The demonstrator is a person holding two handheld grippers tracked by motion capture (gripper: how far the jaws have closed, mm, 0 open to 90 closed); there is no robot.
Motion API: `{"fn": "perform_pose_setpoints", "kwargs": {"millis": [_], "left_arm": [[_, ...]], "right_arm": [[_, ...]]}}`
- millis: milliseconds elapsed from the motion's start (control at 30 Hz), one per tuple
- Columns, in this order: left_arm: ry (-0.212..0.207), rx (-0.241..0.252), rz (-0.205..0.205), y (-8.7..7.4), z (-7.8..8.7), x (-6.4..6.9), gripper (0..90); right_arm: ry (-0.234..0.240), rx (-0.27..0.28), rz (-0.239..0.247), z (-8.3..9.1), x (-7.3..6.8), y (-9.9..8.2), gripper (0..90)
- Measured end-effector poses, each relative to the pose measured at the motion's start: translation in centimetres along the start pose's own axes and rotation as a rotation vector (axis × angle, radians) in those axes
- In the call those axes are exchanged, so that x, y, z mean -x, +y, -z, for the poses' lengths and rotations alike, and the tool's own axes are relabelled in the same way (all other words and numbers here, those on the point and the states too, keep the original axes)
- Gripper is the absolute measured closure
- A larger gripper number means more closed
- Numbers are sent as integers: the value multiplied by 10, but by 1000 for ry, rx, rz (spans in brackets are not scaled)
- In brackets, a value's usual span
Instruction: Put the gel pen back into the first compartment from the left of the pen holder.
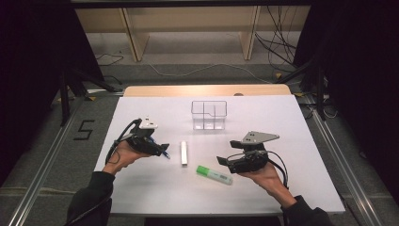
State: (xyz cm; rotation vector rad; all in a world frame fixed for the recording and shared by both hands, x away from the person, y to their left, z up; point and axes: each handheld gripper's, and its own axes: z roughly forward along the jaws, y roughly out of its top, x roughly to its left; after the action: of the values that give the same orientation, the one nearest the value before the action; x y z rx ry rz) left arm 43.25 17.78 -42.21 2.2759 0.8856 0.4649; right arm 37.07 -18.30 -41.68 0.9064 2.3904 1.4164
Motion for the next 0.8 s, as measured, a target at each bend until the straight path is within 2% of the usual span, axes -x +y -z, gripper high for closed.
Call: {"fn": "perform_pose_setpoints", "kwargs": {"millis": [200,333,467,533,700,800], "left_arm": [[-5,-63,-36,2,-5,-4,161],[-8,-81,-62,4,-8,-8,163],[-16,-144,-122,5,-12,-12,163],[-24,-153,-127,5,-15,-14,163],[-27,-195,-171,7,-21,-18,170],[-46,-221,-191,9,-22,-19,177]], "right_arm": [[-1,1,-2,1,0,-1,208],[-5,-2,-5,3,1,-1,209],[-5,-2,0,1,0,-1,209],[-3,-7,-2,1,-1,-1,209],[-1,-8,0,0,0,-2,210],[-1,-9,2,0,0,-2,211]]}}
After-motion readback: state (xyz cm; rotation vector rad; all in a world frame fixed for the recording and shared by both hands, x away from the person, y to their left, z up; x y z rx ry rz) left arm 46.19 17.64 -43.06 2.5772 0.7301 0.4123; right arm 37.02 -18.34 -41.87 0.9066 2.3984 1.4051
